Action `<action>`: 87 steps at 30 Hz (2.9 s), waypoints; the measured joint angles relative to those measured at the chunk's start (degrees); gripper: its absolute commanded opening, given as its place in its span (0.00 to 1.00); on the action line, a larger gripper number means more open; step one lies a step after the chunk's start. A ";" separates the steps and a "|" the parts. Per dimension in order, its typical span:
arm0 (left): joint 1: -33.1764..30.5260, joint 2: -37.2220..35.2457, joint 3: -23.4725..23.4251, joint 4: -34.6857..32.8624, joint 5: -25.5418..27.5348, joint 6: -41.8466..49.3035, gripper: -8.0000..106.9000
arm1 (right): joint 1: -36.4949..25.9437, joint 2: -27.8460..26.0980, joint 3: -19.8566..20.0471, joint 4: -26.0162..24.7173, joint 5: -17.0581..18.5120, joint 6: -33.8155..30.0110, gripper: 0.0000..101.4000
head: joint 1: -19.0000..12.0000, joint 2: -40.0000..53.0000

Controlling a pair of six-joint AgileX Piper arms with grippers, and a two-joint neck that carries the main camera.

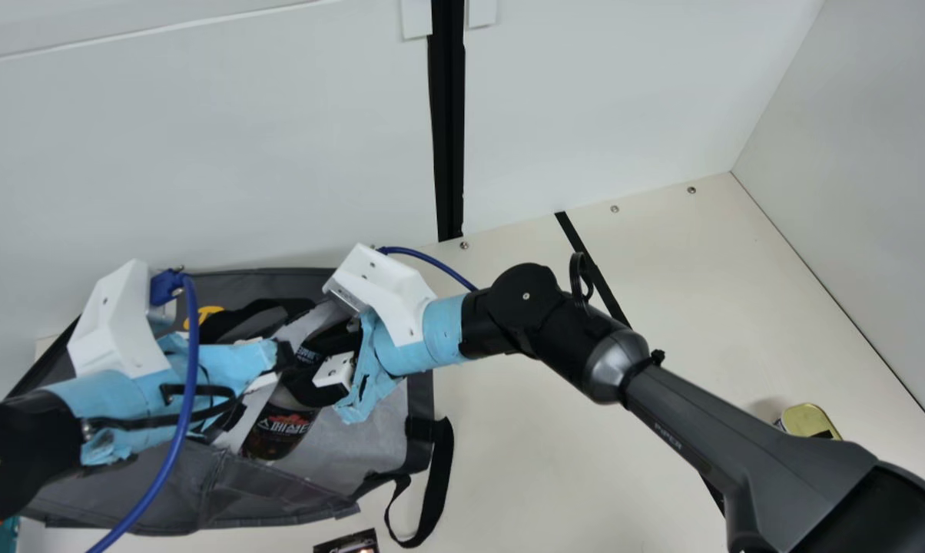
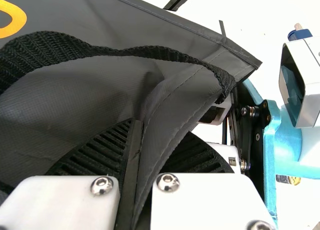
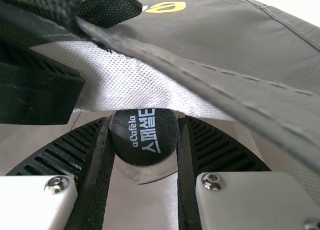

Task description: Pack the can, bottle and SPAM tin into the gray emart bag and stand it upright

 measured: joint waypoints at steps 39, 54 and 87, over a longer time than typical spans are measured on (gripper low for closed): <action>0.00 0.00 0.00 0.00 0.00 0.00 0.00 | -5.28 -8.71 4.53 -3.58 4.10 2.31 0.94 | 0.00 0.09; 0.00 0.00 0.00 0.00 0.00 0.00 0.00 | -7.10 -18.31 9.52 -9.15 0.38 10.39 0.94 | 0.00 0.09; 0.00 0.00 0.00 0.00 0.00 0.00 0.00 | -18.18 -39.96 11.62 -35.16 1.09 35.47 0.94 | 0.00 0.09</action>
